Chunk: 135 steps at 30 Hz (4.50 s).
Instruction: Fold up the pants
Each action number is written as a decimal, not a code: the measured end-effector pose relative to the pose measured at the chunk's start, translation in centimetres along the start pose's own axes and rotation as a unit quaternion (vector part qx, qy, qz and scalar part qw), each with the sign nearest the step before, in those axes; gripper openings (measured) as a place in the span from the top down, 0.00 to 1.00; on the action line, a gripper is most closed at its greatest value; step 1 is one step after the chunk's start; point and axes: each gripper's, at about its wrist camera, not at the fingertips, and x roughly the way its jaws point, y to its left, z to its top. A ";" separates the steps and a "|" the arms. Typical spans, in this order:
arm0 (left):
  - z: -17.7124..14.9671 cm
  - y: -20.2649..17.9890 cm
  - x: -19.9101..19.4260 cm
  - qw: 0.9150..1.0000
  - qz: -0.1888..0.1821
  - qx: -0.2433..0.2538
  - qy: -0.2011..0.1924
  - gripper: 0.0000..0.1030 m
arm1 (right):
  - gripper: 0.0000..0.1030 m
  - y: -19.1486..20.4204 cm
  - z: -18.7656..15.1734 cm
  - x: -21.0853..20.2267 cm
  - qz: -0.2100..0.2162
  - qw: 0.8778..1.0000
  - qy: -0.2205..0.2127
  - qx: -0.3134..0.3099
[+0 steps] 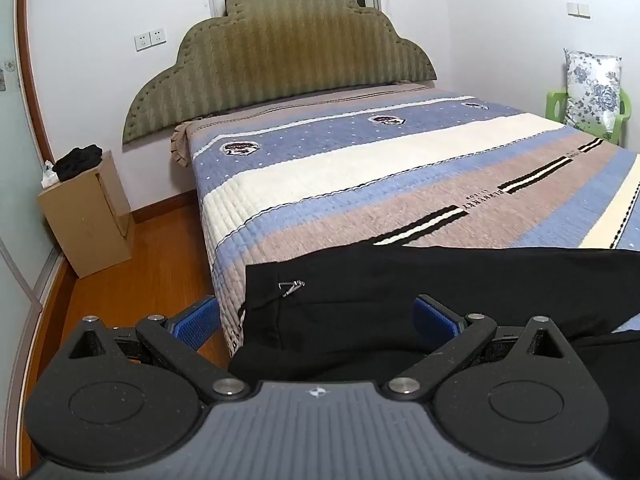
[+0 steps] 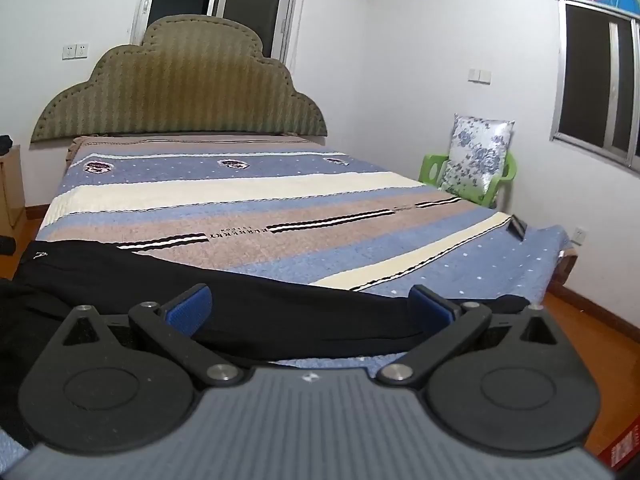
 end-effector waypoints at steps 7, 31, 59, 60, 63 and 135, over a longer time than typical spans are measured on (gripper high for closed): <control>1.3 -1.6 1.2 1.000 -0.005 0.009 0.004 0.00 | 0.00 -1.5 0.3 2.1 0.022 1.000 0.003 0.002; 6.3 2.0 14.2 0.984 -0.065 0.165 -0.005 0.00 | 0.00 2.6 5.8 14.6 0.185 0.980 0.037 -0.066; 6.2 1.9 25.0 0.883 -0.303 0.342 0.109 0.07 | 0.00 11.3 5.1 19.9 0.263 0.950 0.070 -0.153; 6.3 2.0 25.2 0.884 -0.304 0.333 0.118 0.10 | 0.00 11.5 5.3 20.3 0.269 0.949 0.065 -0.153; 6.7 2.3 25.2 0.877 -0.330 0.317 0.145 0.39 | 0.00 12.4 6.0 21.7 0.286 0.943 0.054 -0.162; -2.2 7.9 2.6 0.958 -0.233 0.164 -0.017 0.91 | 0.96 13.4 2.0 8.7 0.259 0.875 -0.031 -0.408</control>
